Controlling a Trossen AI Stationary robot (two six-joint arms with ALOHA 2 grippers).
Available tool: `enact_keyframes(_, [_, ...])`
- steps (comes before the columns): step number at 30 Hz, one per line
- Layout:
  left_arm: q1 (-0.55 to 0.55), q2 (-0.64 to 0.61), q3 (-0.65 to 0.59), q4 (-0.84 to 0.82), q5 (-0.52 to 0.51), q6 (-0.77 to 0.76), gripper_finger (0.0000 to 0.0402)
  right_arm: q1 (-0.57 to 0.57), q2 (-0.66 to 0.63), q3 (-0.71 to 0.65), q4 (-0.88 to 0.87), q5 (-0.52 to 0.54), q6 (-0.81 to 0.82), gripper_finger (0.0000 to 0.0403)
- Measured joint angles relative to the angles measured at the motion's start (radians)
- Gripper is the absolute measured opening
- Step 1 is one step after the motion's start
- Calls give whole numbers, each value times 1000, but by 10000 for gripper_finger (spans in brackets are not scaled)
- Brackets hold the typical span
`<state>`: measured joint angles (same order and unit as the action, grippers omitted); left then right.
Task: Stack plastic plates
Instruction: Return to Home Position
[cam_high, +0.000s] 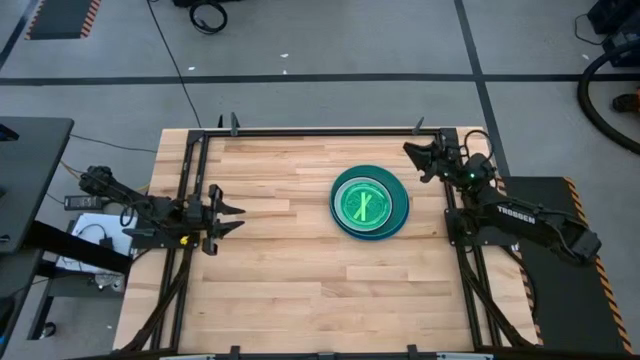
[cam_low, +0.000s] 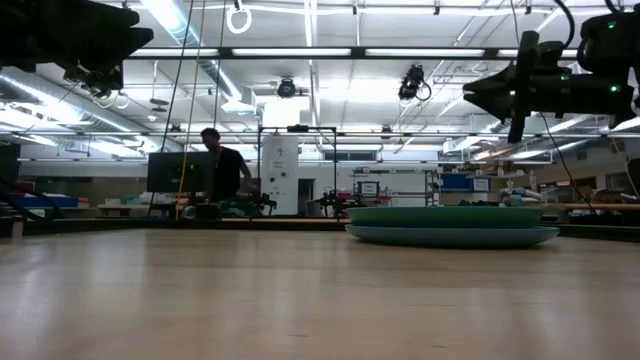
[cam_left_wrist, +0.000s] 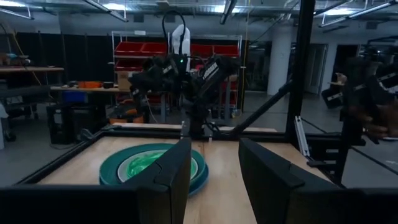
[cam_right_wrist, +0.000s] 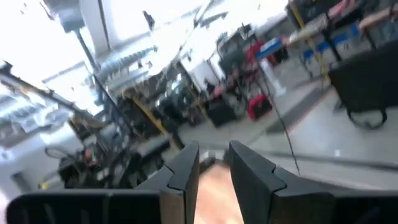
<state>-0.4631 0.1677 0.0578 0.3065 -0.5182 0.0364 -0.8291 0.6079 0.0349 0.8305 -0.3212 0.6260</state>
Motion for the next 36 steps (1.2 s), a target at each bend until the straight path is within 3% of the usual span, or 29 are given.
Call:
enact_keyframes(4, [6, 0, 0, -16, 0, -30, 142, 0, -1, 0, 42, 3, 20, 98])
enact_keyframes(8, [6, 0, 0, -30, -19, -58, 142, 8, 0, 0, 52, -44, 211, 98])
enact_keyframes(16, [6, -91, 0, -73, -20, -2, 142, -51, 0, -4, 204, -358, 341, 98])
enact_keyframes(20, [6, -168, 0, -158, -19, -10, 142, -78, 0, -29, 285, -394, 287, 98])
enact_keyframes(27, [12, -163, 0, -176, -45, 1, 142, -109, 0, -29, 292, -392, -7, 98])
enact_keyframes(30, [18, -163, 0, -158, -99, 2, 142, -110, 0, -29, 291, -376, -9, 98])
enact_keyframes(36, [17, -162, 0, -162, -101, -25, 142, -110, 0, -29, 291, -371, 33, 98])
